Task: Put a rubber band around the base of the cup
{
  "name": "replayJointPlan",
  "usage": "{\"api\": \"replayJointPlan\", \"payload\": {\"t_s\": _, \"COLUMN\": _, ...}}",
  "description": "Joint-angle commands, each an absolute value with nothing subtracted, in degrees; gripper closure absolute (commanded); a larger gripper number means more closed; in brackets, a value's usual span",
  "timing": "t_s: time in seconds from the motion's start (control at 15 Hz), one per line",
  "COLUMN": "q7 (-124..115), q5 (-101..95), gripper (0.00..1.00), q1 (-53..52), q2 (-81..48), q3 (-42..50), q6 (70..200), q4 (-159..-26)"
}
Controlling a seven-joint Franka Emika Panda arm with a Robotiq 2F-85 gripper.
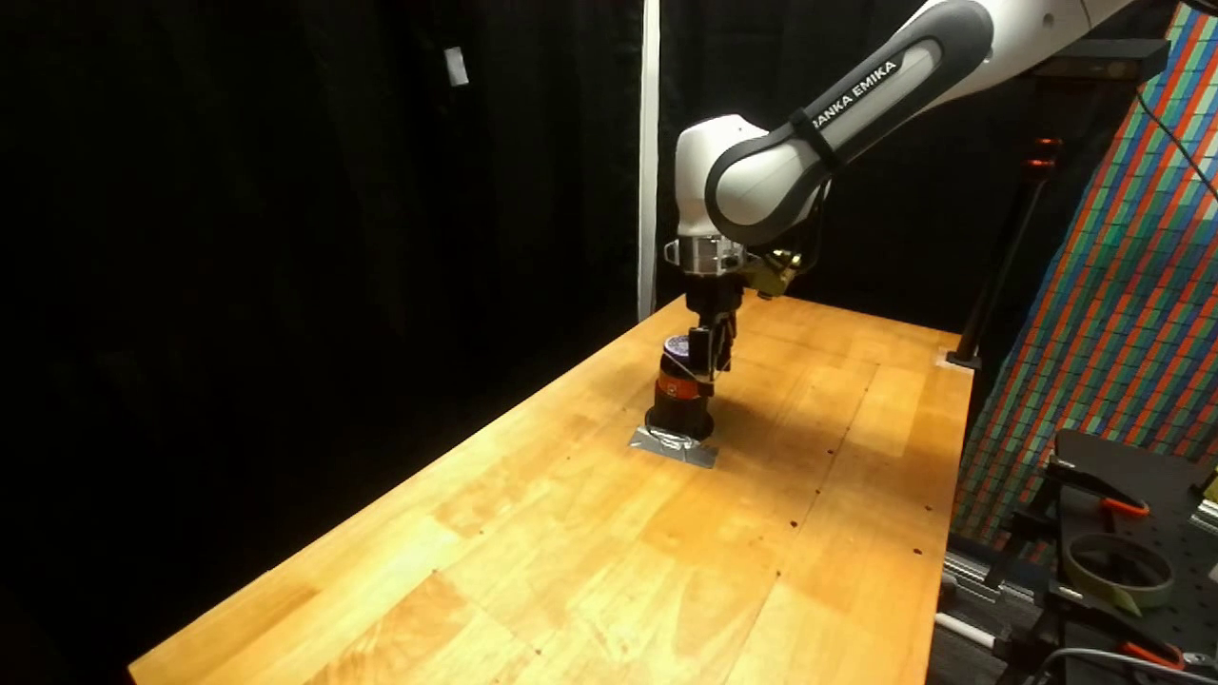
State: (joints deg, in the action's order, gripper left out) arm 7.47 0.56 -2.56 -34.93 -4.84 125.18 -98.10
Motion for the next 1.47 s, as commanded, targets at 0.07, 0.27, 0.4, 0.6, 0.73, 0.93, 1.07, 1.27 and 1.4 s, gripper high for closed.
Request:
{"api": "replayJointPlan", "payload": {"t_s": 0.07, "q7": 6.7, "q5": 0.5, "gripper": 0.37, "q1": -2.2, "q2": -29.6, "q3": -4.2, "q6": 133.4, "q4": -108.6}}
{"api": "replayJointPlan", "payload": {"t_s": 0.27, "q7": 7.3, "q5": 0.5, "gripper": 0.62, "q1": -1.8, "q2": -27.4, "q3": -4.2, "q6": 138.4, "q4": -113.6}}
{"api": "replayJointPlan", "payload": {"t_s": 0.4, "q7": 7.4, "q5": 0.9, "gripper": 0.77, "q1": -1.3, "q2": -26.9, "q3": -4.2, "q6": 143.1, "q4": -116.9}}
{"api": "replayJointPlan", "payload": {"t_s": 0.6, "q7": 7.6, "q5": 1.4, "gripper": 0.96, "q1": -0.3, "q2": -26.8, "q3": -4.4, "q6": 151.0, "q4": -121.0}}
{"api": "replayJointPlan", "payload": {"t_s": 0.73, "q7": 7.9, "q5": 1.8, "gripper": 1.00, "q1": 0.6, "q2": -27.1, "q3": -4.8, "q6": 156.1, "q4": -123.2}}
{"api": "replayJointPlan", "payload": {"t_s": 0.93, "q7": 9.1, "q5": 2.9, "gripper": 0.97, "q1": 2.9, "q2": -27.0, "q3": -6.4, "q6": 162.2, "q4": -126.2}}
{"api": "replayJointPlan", "payload": {"t_s": 1.07, "q7": 10.1, "q5": 4.2, "gripper": 0.97, "q1": 5.0, "q2": -26.9, "q3": -8.3, "q6": 166.4, "q4": -128.0}}
{"api": "replayJointPlan", "payload": {"t_s": 1.27, "q7": 13.5, "q5": 7.7, "gripper": 0.98, "q1": 11.0, "q2": -27.2, "q3": -14.4, "q6": 172.5, "q4": -130.4}}
{"api": "replayJointPlan", "payload": {"t_s": 1.4, "q7": 16.3, "q5": 10.0, "gripper": 0.98, "q1": 17.0, "q2": -27.8, "q3": -20.7, "q6": 176.9, "q4": -131.9}}
